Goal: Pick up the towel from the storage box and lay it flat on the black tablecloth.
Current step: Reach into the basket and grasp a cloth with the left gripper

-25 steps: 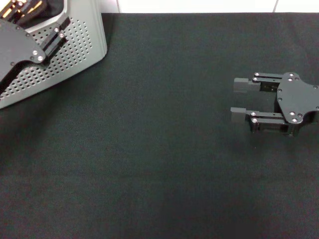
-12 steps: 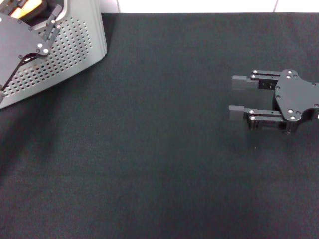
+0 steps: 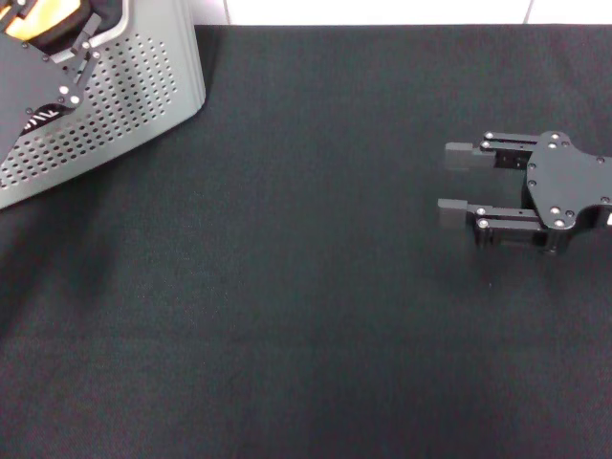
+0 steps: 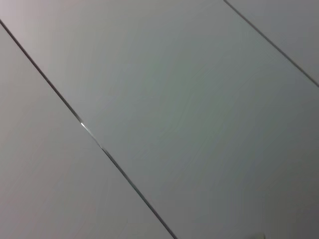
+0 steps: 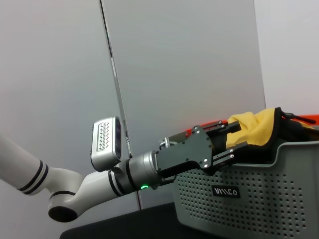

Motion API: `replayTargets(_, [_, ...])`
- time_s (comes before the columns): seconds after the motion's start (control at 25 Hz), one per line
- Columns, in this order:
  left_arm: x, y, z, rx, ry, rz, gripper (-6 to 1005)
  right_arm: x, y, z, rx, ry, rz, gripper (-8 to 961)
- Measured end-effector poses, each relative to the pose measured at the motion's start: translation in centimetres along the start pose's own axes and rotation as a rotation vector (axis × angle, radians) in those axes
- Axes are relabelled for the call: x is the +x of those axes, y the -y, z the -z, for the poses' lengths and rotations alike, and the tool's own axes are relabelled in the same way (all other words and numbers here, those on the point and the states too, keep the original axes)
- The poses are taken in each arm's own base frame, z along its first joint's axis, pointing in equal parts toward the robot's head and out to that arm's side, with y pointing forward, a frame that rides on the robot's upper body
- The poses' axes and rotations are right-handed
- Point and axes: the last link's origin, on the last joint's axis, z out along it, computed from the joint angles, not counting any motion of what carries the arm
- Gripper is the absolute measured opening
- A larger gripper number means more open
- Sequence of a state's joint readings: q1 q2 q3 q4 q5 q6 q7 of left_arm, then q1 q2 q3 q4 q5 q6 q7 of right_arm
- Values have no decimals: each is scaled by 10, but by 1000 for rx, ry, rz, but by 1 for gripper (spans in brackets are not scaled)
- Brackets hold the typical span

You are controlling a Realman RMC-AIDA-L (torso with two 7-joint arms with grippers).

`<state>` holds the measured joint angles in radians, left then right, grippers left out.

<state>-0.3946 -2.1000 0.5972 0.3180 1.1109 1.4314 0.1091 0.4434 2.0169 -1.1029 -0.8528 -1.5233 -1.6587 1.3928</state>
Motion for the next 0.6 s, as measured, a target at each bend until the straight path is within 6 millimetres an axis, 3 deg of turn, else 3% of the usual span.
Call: replayTargets(0.6, [-9,2,-4,30,72,-176,520,-1,3,-1,15,1,0,659])
